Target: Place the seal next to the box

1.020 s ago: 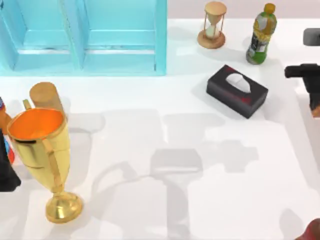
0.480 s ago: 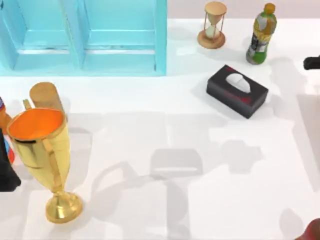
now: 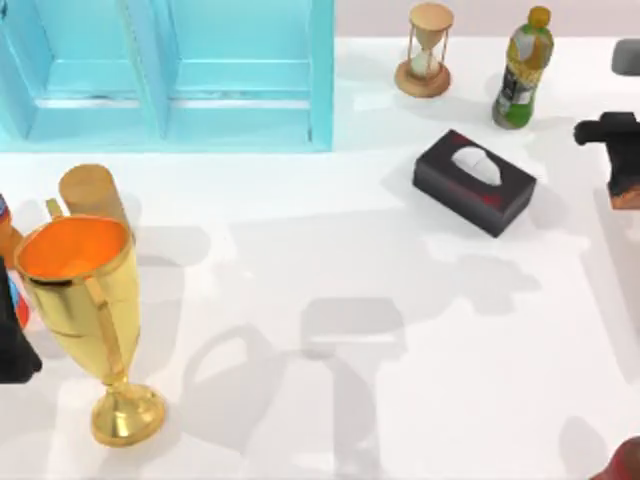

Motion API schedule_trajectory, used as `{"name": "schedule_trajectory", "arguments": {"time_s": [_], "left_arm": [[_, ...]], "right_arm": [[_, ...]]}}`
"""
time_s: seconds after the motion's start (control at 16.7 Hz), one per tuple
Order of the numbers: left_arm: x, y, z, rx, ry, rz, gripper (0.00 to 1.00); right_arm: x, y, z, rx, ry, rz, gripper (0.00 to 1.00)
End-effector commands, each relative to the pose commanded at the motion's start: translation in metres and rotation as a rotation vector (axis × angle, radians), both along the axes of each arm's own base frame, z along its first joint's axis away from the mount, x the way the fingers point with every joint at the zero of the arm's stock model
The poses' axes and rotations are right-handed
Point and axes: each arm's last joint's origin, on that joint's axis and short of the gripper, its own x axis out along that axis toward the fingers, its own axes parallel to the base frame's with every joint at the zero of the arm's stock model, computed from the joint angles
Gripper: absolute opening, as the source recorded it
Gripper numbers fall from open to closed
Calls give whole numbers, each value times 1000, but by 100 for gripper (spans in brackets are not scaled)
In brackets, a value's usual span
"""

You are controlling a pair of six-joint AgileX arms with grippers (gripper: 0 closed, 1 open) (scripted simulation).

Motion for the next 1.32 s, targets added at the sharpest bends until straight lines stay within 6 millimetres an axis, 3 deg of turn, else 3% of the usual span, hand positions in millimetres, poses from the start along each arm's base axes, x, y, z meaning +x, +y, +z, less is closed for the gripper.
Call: {"name": "schedule_trajectory", "arguments": {"time_s": [0.18,0.48,1.26,1.32], "left_arm": [[0,0,0,0,0,0,100],[0,0,0,0,0,0,100],[0,0,0,0,0,0,100],[0,0,0,0,0,0,100]], "right_arm": [[-13,-6,-26,-55,111,-28,0],[-17,-10,-30,-71,147,-37,0],[-17,-10,-30,-71,147,-37,98],[-17,-10,-30,-71,147,-37,100]]}}
